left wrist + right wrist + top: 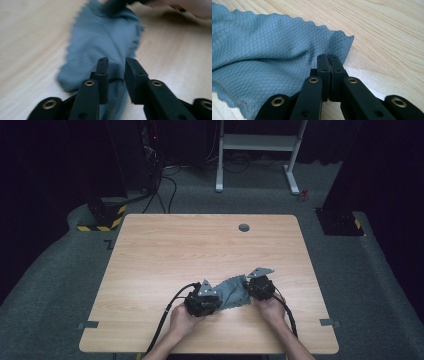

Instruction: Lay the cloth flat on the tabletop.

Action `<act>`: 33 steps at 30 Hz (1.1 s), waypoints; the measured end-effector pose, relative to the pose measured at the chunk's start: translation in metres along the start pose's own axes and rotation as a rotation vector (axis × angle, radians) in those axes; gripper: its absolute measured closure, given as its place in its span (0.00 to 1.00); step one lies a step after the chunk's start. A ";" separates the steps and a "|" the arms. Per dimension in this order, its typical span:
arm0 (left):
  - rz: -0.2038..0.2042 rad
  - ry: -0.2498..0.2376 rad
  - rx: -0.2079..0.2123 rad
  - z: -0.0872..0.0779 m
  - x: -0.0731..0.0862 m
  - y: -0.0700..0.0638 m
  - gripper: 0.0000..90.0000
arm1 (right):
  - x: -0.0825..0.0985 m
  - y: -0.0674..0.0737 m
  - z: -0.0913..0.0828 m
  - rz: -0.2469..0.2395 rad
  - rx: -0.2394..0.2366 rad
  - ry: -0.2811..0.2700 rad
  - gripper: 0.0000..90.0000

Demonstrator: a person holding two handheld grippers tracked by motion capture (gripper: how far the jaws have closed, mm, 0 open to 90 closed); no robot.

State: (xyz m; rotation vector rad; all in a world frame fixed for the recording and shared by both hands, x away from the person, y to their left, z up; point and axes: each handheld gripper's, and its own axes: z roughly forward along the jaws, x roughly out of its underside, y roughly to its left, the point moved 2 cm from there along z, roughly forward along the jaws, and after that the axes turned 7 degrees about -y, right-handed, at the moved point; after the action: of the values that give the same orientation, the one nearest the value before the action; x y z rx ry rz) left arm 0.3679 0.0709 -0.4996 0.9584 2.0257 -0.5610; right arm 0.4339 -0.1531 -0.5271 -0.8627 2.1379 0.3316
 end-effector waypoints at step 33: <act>-0.006 0.054 -0.233 0.003 -0.015 0.045 0.98 | 0.000 -0.008 -0.009 0.006 0.056 -0.037 0.99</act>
State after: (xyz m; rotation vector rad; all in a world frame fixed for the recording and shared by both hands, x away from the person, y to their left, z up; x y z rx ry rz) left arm 0.4107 0.0904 -0.4916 0.8348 2.0881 -0.2966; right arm 0.4348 -0.1632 -0.5209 -0.8126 2.1063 0.2867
